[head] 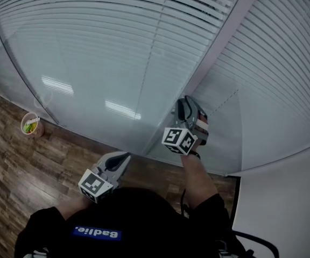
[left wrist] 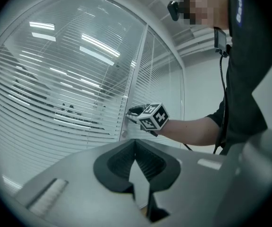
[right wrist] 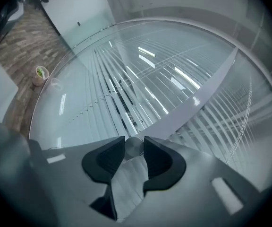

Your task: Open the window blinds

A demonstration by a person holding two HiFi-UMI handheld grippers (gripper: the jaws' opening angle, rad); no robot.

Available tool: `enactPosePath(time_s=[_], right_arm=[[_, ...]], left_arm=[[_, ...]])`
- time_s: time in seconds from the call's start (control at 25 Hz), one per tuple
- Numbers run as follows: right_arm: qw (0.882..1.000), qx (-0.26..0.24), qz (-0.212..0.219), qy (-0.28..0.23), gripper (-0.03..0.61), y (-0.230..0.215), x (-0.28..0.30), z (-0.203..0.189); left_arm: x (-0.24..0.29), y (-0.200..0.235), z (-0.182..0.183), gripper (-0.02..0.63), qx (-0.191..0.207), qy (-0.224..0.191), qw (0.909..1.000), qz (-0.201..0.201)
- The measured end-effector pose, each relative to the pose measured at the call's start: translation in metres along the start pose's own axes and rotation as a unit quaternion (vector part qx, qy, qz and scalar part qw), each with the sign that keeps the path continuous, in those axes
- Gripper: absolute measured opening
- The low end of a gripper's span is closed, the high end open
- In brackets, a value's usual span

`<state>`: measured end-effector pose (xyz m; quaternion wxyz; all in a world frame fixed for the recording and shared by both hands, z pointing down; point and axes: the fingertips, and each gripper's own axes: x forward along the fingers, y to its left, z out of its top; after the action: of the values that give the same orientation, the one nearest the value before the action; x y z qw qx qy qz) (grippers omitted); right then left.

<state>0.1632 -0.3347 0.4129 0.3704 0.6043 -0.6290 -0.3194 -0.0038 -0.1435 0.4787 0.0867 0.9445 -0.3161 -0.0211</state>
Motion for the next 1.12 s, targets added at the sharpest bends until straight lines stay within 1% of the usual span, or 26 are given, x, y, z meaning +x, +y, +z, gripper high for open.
enactPosePath(time_s=[0.24, 0.56, 0.68, 0.76, 0.8, 0.84, 0.92, 0.96, 1.0, 1.04, 1.12], right_arm=[[0.998, 0.068, 0.002, -0.001, 0.128, 0.001, 0.0, -0.001], [0.989, 0.15, 0.004, 0.008, 0.129, 0.0, 0.001, -0.003], [0.985, 0.17, 0.006, 0.012, 0.13, -0.001, -0.001, -0.004], [0.986, 0.168, 0.018, 0.008, 0.135, -0.004, -0.001, -0.002], [0.987, 0.156, 0.026, 0.003, 0.138, -0.005, -0.001, 0.0], [0.991, 0.128, 0.033, -0.001, 0.145, -0.005, -0.001, 0.002], [0.999, 0.035, 0.037, -0.004, 0.187, -0.002, -0.002, 0.004], [0.999, -0.018, 0.038, -0.002, 0.193, 0.002, -0.002, 0.002], [0.997, -0.063, 0.039, 0.001, 0.193, 0.005, -0.002, 0.0], [0.994, -0.099, 0.04, 0.004, 0.195, 0.008, -0.002, -0.002], [0.988, -0.149, 0.033, 0.006, 0.195, 0.009, -0.001, -0.005]], left_arm=[[-0.003, 0.003, -0.003, 0.0, 0.001, -0.001, 1.0, 0.0], [-0.003, 0.004, -0.004, 0.0, 0.003, -0.005, 1.0, -0.002], [-0.004, 0.003, -0.003, 0.0, 0.003, -0.009, 1.0, -0.002], [-0.005, 0.003, 0.001, 0.0, 0.0, -0.012, 0.9999, -0.003], [-0.004, 0.003, 0.003, 0.0, -0.001, -0.014, 0.9999, -0.003], [-0.003, 0.003, 0.004, 0.0, -0.001, -0.015, 0.9999, -0.005], [-0.002, 0.002, 0.004, 0.0, -0.002, -0.016, 0.9998, -0.009], [-0.001, 0.001, 0.004, 0.0, -0.003, -0.016, 0.9998, -0.01], [-0.001, 0.001, 0.003, 0.0, -0.005, -0.016, 0.9998, -0.011], [-0.001, 0.0, 0.002, 0.0, -0.006, -0.016, 0.9998, -0.012], [0.0, -0.001, 0.002, 0.0, -0.006, -0.015, 0.9998, -0.013]])
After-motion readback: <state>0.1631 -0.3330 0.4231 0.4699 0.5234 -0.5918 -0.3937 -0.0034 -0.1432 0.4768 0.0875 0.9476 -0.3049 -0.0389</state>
